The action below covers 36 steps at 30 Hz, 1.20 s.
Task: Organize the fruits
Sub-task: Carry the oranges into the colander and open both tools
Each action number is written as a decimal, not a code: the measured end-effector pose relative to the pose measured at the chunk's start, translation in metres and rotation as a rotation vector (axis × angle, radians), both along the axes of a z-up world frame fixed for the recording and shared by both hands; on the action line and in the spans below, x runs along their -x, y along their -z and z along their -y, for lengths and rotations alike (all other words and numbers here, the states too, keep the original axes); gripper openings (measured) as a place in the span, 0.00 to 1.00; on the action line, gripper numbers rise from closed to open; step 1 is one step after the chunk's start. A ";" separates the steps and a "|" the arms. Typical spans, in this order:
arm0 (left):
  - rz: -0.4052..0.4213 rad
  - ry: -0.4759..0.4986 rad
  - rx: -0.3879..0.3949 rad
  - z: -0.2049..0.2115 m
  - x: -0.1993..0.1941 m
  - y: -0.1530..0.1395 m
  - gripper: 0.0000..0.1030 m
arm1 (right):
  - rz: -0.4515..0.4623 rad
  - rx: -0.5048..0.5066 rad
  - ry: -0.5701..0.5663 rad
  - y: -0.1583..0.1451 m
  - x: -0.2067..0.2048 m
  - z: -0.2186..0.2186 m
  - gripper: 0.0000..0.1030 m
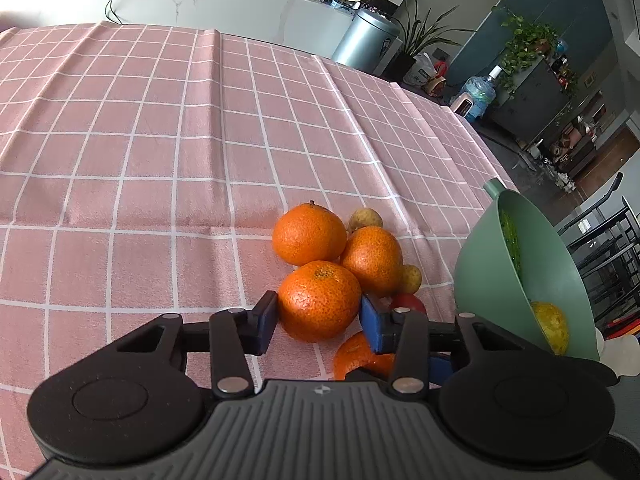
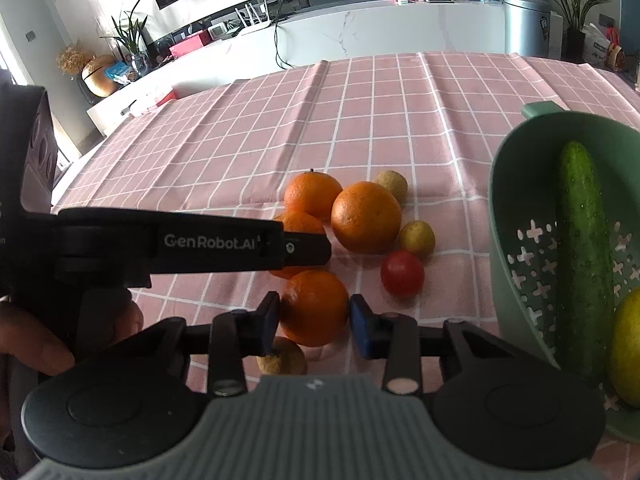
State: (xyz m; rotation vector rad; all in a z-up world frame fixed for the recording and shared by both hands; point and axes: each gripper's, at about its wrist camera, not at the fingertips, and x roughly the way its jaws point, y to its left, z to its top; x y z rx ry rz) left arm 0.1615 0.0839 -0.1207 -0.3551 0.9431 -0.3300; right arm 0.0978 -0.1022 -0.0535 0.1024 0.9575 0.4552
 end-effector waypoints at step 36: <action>0.195 0.220 -0.126 0.132 0.031 -0.091 0.47 | 0.091 -0.093 0.272 -0.082 0.017 0.175 0.32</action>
